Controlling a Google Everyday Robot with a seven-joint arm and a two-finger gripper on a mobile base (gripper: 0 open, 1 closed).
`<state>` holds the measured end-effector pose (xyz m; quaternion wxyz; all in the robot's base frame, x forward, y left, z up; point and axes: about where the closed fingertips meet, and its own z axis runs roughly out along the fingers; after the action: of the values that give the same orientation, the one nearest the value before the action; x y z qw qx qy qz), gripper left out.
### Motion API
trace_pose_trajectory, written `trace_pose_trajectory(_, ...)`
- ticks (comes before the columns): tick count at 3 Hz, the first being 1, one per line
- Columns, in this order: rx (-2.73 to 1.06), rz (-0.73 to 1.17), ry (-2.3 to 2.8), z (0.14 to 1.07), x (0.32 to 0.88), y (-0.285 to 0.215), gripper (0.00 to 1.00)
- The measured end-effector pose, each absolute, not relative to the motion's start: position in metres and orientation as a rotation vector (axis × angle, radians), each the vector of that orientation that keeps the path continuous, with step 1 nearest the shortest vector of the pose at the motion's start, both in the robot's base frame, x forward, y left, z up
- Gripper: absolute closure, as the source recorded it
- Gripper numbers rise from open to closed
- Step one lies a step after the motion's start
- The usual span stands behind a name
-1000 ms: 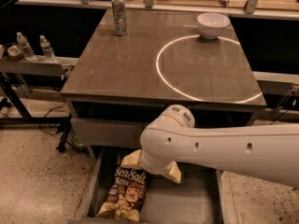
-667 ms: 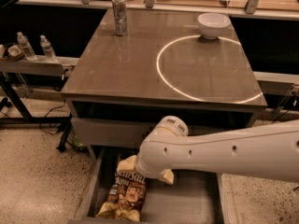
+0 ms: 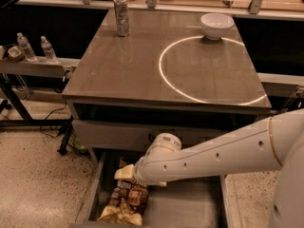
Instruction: Pick brown chip bag from middle drawer and place on counter
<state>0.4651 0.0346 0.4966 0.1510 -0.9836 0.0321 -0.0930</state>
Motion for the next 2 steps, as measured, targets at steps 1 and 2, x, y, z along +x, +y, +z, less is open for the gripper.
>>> trace_pose_trajectory(1,-2.817,-0.276,0.065,0.463,0.479,0.039,0.00)
trace_pose_trajectory(2,-2.823,-0.260,0.058,0.432,0.487,0.040,0.00)
